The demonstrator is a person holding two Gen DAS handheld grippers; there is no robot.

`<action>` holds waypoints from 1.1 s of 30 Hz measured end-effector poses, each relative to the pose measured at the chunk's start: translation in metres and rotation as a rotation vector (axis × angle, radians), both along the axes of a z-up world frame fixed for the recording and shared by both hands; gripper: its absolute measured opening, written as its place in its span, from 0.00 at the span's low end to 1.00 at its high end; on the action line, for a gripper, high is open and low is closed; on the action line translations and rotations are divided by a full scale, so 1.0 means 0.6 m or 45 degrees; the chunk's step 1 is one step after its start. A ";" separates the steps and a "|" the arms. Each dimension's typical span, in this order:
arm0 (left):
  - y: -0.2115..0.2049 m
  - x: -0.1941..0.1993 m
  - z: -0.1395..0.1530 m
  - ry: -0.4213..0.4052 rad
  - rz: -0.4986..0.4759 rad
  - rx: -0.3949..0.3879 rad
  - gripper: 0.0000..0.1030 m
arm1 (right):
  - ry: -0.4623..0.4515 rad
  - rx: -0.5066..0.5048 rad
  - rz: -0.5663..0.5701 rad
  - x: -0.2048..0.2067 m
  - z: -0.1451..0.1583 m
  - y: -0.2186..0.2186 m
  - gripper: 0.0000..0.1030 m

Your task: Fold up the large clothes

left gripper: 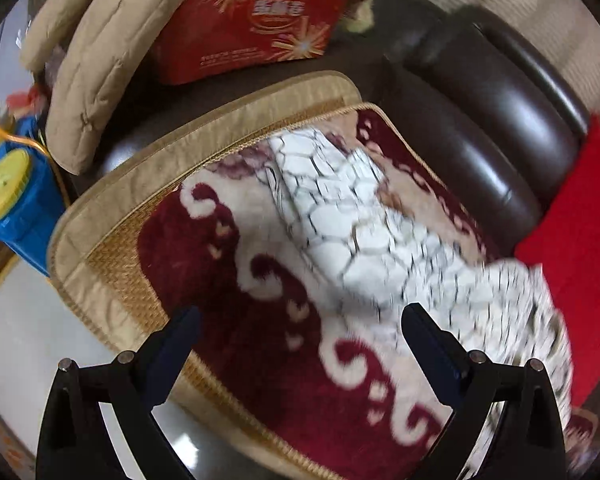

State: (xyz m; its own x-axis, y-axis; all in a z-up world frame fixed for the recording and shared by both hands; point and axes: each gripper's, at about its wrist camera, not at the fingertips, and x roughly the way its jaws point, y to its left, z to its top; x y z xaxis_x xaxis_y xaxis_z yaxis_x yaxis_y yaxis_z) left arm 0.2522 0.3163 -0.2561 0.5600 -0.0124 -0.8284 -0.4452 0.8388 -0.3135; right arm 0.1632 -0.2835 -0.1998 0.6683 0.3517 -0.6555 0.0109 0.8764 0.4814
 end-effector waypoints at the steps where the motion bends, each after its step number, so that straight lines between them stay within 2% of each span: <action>1: 0.007 0.009 -0.003 -0.008 0.019 -0.024 0.97 | -0.012 -0.004 0.004 -0.007 0.004 0.000 0.73; 4: 0.017 0.044 -0.021 -0.003 0.029 -0.102 0.97 | -0.035 -0.019 0.012 -0.025 0.009 -0.006 0.73; 11: 0.013 0.112 -0.078 0.025 0.059 -0.193 0.96 | -0.038 0.004 -0.023 -0.050 0.005 -0.028 0.73; 12: 0.008 0.118 -0.082 0.023 0.052 -0.190 0.85 | -0.035 0.010 -0.029 -0.052 0.003 -0.031 0.73; 13: 0.001 0.126 -0.087 0.031 0.027 -0.191 0.55 | -0.030 0.012 -0.038 -0.054 0.000 -0.035 0.73; 14: -0.006 0.135 -0.094 0.035 -0.016 -0.227 0.18 | -0.025 0.010 -0.043 -0.054 -0.002 -0.037 0.73; 15: -0.015 0.141 -0.097 0.033 -0.054 -0.275 0.08 | -0.018 0.009 -0.053 -0.054 -0.005 -0.040 0.73; 17: -0.035 0.147 -0.081 0.018 -0.079 -0.233 0.05 | -0.012 0.021 -0.072 -0.054 -0.010 -0.048 0.73; 19: -0.061 0.150 -0.047 -0.037 -0.133 -0.176 0.05 | -0.017 0.036 -0.088 -0.054 -0.011 -0.054 0.73; 23: -0.145 0.147 0.063 -0.180 -0.308 -0.086 0.04 | -0.041 0.047 -0.095 -0.057 -0.009 -0.060 0.73; 29: -0.350 0.136 0.242 -0.402 -0.677 0.017 0.01 | -0.082 0.083 -0.116 -0.068 -0.008 -0.075 0.73; 31: -0.439 0.131 0.293 -0.454 -0.823 0.063 0.01 | -0.093 0.101 -0.127 -0.074 -0.010 -0.085 0.73; 33: -0.501 0.130 0.325 -0.475 -0.902 0.116 0.01 | -0.098 0.120 -0.143 -0.081 -0.011 -0.097 0.73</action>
